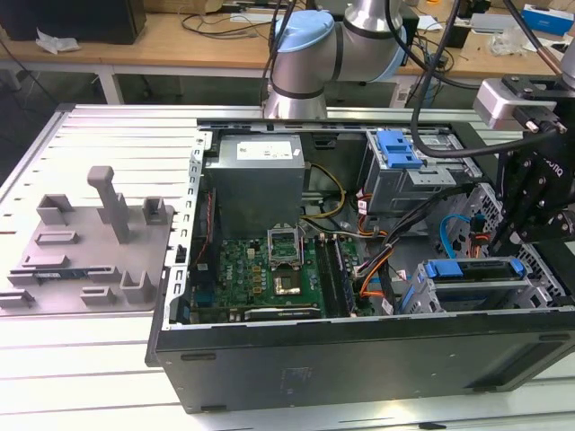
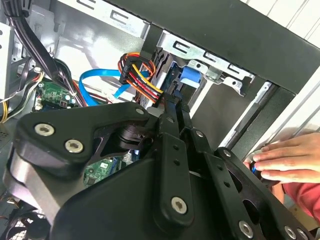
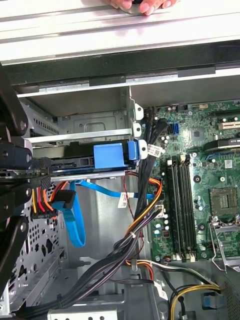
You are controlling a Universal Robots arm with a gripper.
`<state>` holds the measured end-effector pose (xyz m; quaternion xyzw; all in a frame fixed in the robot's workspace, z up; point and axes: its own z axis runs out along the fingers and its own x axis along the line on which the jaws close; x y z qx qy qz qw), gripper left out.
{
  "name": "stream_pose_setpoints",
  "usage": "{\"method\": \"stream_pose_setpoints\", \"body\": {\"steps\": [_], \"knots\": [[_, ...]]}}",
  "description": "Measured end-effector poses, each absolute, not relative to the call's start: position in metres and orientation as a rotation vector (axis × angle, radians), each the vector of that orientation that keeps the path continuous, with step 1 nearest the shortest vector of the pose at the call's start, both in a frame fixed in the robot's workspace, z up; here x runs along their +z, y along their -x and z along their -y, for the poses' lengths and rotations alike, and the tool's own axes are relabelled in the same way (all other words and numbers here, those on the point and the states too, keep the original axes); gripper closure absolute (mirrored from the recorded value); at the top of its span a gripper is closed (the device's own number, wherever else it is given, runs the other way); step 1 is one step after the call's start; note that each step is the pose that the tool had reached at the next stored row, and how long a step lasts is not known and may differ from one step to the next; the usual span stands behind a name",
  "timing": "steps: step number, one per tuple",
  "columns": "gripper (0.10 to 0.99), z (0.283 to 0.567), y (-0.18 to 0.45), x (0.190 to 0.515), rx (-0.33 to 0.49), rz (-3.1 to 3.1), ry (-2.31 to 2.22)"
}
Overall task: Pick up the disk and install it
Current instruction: 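Insert the first disk wire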
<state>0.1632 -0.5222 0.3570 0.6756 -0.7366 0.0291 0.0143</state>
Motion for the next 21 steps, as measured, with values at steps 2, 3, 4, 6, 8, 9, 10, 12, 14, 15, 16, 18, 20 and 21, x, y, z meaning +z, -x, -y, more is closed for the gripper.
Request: {"method": "stream_pose_setpoints", "body": {"steps": [2, 3, 4, 6, 8, 9, 10, 12, 14, 15, 16, 18, 20, 21], "knots": [[0.922, 0.5222, -0.1632, 0.357, 0.091, 2.293, -2.103], [0.922, 0.5222, -0.1632, 0.357, 0.091, 2.296, -2.1], [0.922, 0.5223, -0.1631, 0.3569, 0.091, 2.299, -2.096], [0.922, 0.5222, -0.1631, 0.3565, 0.09, 2.305, -2.09], [0.922, 0.5222, -0.1632, 0.3561, 0.09, 2.305, -2.089], [0.922, 0.5222, -0.1632, 0.3562, 0.09, 2.305, -2.089], [0.922, 0.5222, -0.1632, 0.3561, 0.09, 2.305, -2.089], [0.922, 0.5222, -0.1632, 0.3561, 0.09, 2.305, -2.089], [0.922, 0.5208, -0.1631, 0.356, 0.09, 2.306, -2.089], [0.922, 0.52, -0.1631, 0.356, 0.09, 2.305, -2.089], [0.922, 0.5199, -0.1632, 0.356, 0.09, 2.305, -2.089], [0.922, 0.5199, -0.1631, 0.356, 0.09, 2.305, -2.089], [0.922, 0.52, -0.1632, 0.3557, 0.09, 2.305, -2.089], [0.922, 0.5201, -0.1631, 0.3554, 0.09, 2.305, -2.089]]}}
